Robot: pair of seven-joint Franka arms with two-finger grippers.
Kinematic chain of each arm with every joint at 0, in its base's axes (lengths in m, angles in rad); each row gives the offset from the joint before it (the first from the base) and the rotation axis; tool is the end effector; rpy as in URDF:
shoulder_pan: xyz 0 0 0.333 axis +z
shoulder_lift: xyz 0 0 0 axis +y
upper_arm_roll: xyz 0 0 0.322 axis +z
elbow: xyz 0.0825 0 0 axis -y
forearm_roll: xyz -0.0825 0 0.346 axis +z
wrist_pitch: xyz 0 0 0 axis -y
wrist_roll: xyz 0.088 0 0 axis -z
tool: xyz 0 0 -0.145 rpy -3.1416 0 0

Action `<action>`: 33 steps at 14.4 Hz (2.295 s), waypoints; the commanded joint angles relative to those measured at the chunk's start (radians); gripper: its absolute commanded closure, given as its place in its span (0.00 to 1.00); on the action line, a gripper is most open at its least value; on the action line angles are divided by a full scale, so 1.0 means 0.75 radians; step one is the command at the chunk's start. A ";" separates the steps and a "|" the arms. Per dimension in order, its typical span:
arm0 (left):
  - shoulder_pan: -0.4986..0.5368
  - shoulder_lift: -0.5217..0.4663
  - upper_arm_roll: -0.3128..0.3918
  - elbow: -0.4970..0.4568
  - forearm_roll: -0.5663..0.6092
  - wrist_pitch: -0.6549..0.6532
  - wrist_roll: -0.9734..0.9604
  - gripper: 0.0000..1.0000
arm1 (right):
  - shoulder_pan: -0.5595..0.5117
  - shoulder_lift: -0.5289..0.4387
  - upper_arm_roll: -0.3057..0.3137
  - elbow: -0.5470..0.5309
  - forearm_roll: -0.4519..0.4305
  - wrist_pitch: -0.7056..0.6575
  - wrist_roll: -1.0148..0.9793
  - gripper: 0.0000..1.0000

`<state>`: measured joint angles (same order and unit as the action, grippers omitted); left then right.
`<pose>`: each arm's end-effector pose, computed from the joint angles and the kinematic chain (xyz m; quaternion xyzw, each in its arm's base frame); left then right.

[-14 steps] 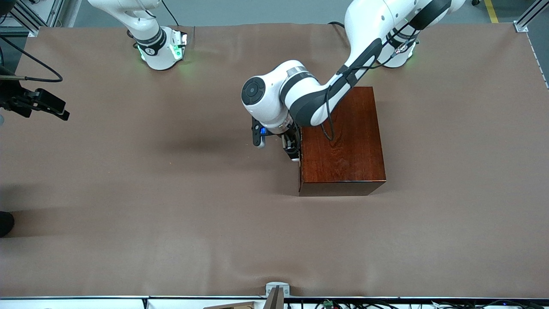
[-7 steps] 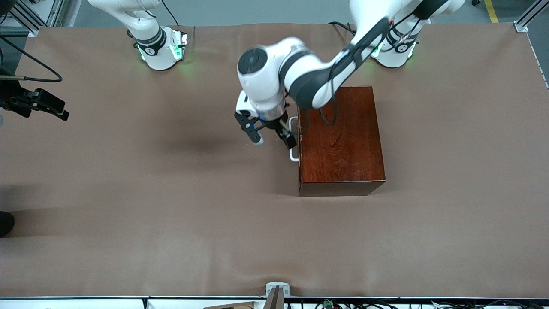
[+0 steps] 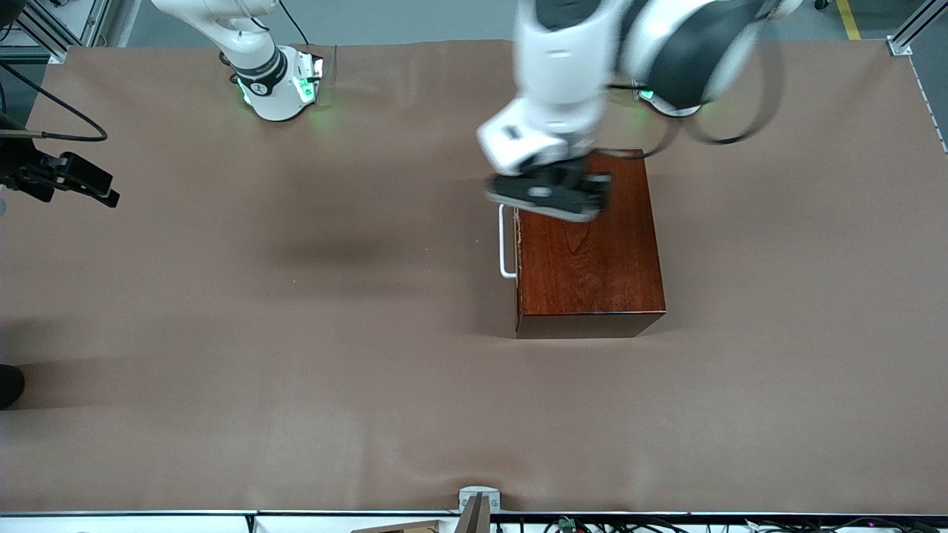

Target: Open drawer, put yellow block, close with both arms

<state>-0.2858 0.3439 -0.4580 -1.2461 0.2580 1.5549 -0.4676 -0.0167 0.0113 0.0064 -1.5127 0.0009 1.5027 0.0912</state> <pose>0.5049 -0.3487 0.5532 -0.9908 0.1240 -0.0294 0.0455 0.5128 -0.0052 0.6058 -0.9987 0.0507 0.0107 0.0001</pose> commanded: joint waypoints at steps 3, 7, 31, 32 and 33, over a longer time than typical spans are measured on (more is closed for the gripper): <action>0.325 -0.174 -0.003 -0.067 -0.206 -0.103 -0.021 0.00 | -0.015 0.009 0.006 0.027 0.013 -0.038 0.007 0.00; 0.522 -0.201 0.005 -0.073 -0.278 -0.238 0.006 0.00 | -0.015 0.012 0.006 0.029 0.013 -0.034 0.007 0.00; 0.442 -0.461 0.500 -0.410 -0.377 0.003 0.540 0.00 | -0.019 0.012 0.006 0.029 0.023 -0.032 0.009 0.00; 0.442 -0.461 0.500 -0.410 -0.377 0.003 0.542 0.00 | -0.019 0.012 0.006 0.029 0.023 -0.032 0.009 0.00; 0.442 -0.459 0.500 -0.408 -0.377 0.003 0.542 0.00 | -0.019 0.012 0.006 0.027 0.023 -0.032 0.009 0.00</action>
<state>0.0441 0.0238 -0.0854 -1.5398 0.0002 1.5671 -0.0800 -0.0173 0.0114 0.0044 -1.5123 0.0009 1.4909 0.0912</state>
